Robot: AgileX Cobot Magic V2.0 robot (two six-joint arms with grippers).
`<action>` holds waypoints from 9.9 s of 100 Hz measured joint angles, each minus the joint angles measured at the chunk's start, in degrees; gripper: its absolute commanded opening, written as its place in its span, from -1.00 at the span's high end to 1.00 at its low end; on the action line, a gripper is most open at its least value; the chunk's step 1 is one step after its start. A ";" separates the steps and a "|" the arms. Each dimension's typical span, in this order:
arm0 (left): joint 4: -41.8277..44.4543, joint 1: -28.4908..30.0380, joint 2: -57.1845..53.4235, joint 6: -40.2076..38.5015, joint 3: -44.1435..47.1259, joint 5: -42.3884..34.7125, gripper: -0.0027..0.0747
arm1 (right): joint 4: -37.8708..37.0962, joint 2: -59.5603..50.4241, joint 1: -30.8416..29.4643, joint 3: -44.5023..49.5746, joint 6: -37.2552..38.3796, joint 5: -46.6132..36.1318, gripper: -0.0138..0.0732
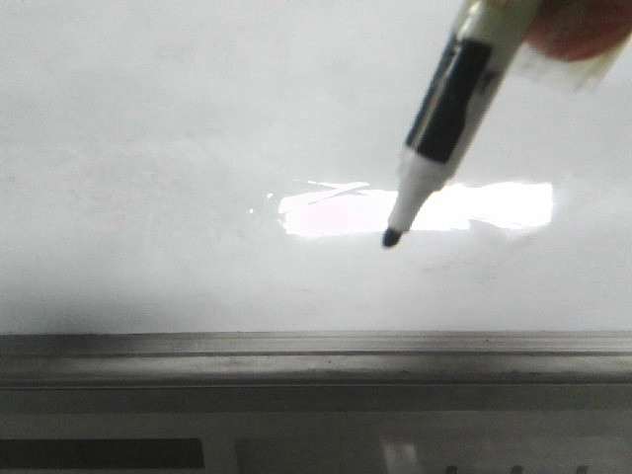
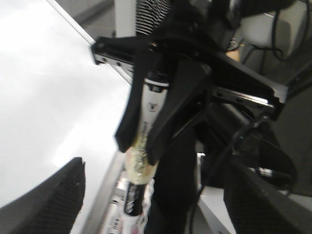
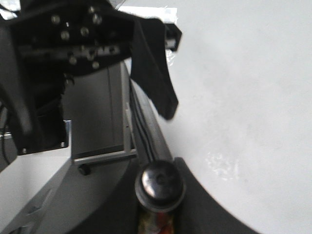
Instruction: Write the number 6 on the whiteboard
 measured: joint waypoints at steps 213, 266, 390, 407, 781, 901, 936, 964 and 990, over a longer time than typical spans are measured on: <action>2.67 2.96 -28.31 -11.20 16.31 -28.80 0.98 | -19.36 -5.54 13.10 0.00 5.53 -25.45 0.82; 2.67 2.96 -28.31 -11.20 16.31 -28.80 0.98 | -110.21 -4.59 19.78 0.11 104.77 -44.57 0.82; 2.67 2.96 -28.31 -11.29 16.31 -28.80 0.98 | -119.47 4.35 1.87 1.64 107.12 -56.16 0.82; 2.63 2.96 -28.31 -11.29 16.31 -28.80 0.98 | -119.47 6.17 1.23 1.64 107.21 -56.01 0.82; -2.47 2.96 7.93 7.64 2.57 5.29 0.04 | -102.85 -0.46 37.60 -6.94 116.52 -18.57 0.85; -3.02 3.07 19.85 12.76 -2.53 15.24 0.91 | -101.55 4.75 40.69 -6.94 116.98 -22.61 0.85; -3.02 3.07 19.85 12.17 -2.53 16.31 0.17 | -103.72 4.75 40.73 -6.94 116.88 -22.48 0.85; -3.13 3.07 19.85 12.17 -2.53 16.32 0.66 | -104.06 4.75 40.82 -6.94 116.88 -22.48 0.85; -3.01 3.31 19.85 13.15 -2.63 15.68 0.98 | -104.16 4.75 40.82 -6.94 117.61 -22.67 0.85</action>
